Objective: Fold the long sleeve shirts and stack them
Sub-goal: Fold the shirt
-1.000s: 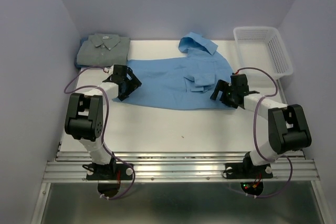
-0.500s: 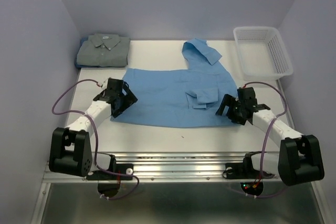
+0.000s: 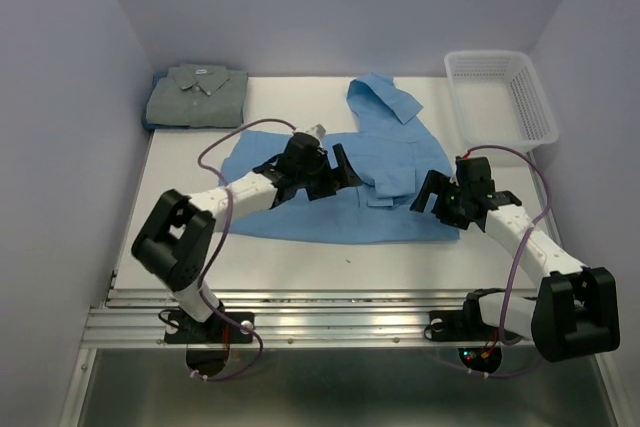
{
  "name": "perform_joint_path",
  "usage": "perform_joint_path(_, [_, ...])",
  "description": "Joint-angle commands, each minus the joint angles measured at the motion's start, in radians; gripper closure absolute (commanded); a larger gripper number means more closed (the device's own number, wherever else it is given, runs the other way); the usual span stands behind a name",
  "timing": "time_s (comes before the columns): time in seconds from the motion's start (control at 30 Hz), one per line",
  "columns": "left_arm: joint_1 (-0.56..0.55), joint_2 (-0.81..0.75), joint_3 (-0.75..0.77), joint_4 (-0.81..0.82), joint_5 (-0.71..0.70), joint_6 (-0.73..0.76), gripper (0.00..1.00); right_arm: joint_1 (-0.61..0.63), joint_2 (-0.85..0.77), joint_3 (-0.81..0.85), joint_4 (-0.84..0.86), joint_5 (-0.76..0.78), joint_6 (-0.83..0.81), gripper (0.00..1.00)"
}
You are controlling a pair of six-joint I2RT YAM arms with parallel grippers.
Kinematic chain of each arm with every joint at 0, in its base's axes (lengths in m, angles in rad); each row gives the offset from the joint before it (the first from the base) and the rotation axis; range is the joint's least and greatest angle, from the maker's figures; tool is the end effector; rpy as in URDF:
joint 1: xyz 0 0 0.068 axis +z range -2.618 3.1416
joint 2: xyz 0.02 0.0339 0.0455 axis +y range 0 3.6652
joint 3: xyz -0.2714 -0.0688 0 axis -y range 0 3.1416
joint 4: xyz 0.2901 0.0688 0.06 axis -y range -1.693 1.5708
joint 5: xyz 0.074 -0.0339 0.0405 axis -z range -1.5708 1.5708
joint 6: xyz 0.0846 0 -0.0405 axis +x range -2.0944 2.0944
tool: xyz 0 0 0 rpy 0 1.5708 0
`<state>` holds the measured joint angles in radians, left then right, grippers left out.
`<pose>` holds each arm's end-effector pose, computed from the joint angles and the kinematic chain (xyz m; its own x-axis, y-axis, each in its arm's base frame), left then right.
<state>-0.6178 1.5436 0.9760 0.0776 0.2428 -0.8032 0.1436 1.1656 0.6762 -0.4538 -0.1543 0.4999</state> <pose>0.3365 -0.2641 0.2060 -0.7954 -0.2916 -0.5313 0.2345 0.6603 -0.7135 0.2850 0.0543 0.1519 -0.8137 0.3609 -0.4557 0.1815 0.9025 0.3906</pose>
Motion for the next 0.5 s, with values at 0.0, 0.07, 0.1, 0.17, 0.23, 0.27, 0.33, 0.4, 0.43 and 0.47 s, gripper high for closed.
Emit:
perform_joint_path(0.0, [-0.074,0.152,0.111,0.137,0.142,-0.051,0.01,-0.006,-0.004,0.005,0.0,0.001,-0.021,0.0])
perform_joint_path(0.07, [-0.097,0.232,0.168,0.142,0.176,-0.06,0.01,-0.006,-0.007,0.005,0.0,0.009,-0.015,0.0])
perform_joint_path(0.1, [-0.097,0.252,0.176,0.142,0.184,-0.076,0.01,-0.006,-0.007,0.005,-0.002,0.012,-0.014,0.0])
perform_joint_path(0.17, [-0.097,0.279,0.153,0.183,0.197,-0.103,0.03,-0.006,-0.015,0.0,0.0,0.018,-0.009,0.0])
perform_joint_path(0.23, [-0.097,0.302,0.142,0.209,0.21,-0.129,0.04,-0.006,-0.021,-0.004,-0.002,0.016,-0.006,0.0])
perform_joint_path(0.27, [-0.097,0.309,0.144,0.212,0.213,-0.134,0.06,-0.006,-0.021,-0.012,0.0,0.015,-0.006,0.0])
perform_joint_path(0.33, [-0.102,0.312,0.148,0.217,0.205,-0.136,0.12,-0.006,-0.02,-0.02,0.0,0.016,-0.004,0.0])
perform_joint_path(0.4, [-0.105,0.322,0.153,0.218,0.202,-0.146,0.2,-0.006,-0.023,-0.027,-0.003,0.016,-0.003,0.0])
perform_joint_path(0.43, [-0.106,0.326,0.153,0.22,0.202,-0.149,0.22,-0.006,-0.026,-0.03,-0.003,0.019,-0.001,0.0])
perform_joint_path(0.47, [-0.109,0.329,0.15,0.22,0.199,-0.157,0.26,-0.006,-0.027,-0.032,-0.003,0.024,-0.001,0.0])
